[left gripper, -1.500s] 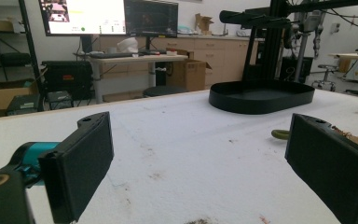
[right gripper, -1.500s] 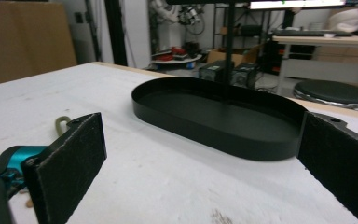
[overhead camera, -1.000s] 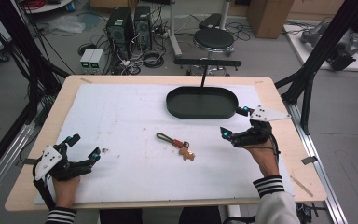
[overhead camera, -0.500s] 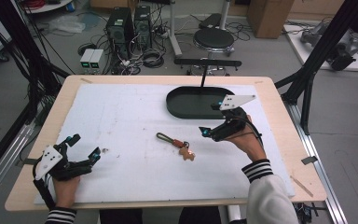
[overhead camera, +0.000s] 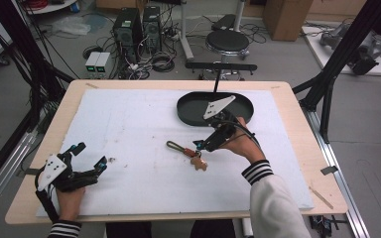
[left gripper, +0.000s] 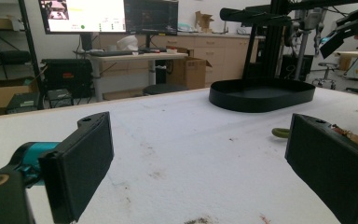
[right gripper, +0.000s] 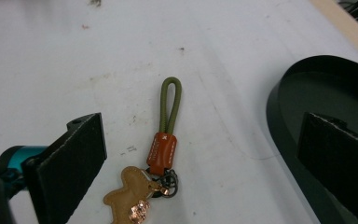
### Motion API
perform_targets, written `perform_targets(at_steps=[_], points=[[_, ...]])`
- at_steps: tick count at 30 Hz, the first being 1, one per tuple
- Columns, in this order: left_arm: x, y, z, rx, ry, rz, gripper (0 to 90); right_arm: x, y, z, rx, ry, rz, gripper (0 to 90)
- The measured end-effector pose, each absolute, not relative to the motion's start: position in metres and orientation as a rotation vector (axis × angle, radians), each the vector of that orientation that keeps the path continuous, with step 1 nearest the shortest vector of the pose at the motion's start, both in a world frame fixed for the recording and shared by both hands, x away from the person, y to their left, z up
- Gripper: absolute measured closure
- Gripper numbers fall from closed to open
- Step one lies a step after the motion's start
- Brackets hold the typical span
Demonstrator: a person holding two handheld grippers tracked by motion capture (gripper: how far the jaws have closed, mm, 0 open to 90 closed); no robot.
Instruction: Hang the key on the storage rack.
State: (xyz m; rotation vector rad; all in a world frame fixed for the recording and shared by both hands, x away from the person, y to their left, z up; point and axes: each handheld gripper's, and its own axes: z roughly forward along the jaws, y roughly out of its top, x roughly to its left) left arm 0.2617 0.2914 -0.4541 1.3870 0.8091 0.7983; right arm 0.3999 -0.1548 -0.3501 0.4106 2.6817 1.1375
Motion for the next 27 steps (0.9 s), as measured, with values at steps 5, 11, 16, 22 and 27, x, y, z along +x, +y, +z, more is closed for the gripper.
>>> perform_targets(at_steps=[5, 11, 16, 22, 27], points=[[0.262, 0.292, -0.454, 1.388, 0.809, 0.797, 8.2, 0.404, -0.139, -0.354, 0.373, 2.735, 1.037, 0.6], [0.262, 0.292, -0.454, 1.389, 0.809, 0.798, 8.2, 0.408, -0.122, -0.36, 0.333, 2.784, 0.926, 0.6], [0.262, 0.292, -0.454, 1.387, 0.812, 0.797, 8.2, 0.411, -0.112, -0.368, 0.311, 2.824, 0.844, 0.7], [0.262, 0.291, -0.454, 1.386, 0.812, 0.797, 8.2, 0.414, -0.104, -0.378, 0.295, 2.869, 0.757, 0.9], [0.262, 0.292, -0.454, 1.385, 0.808, 0.799, 8.1, 0.413, -0.098, -0.386, 0.269, 2.897, 0.681, 2.7]])
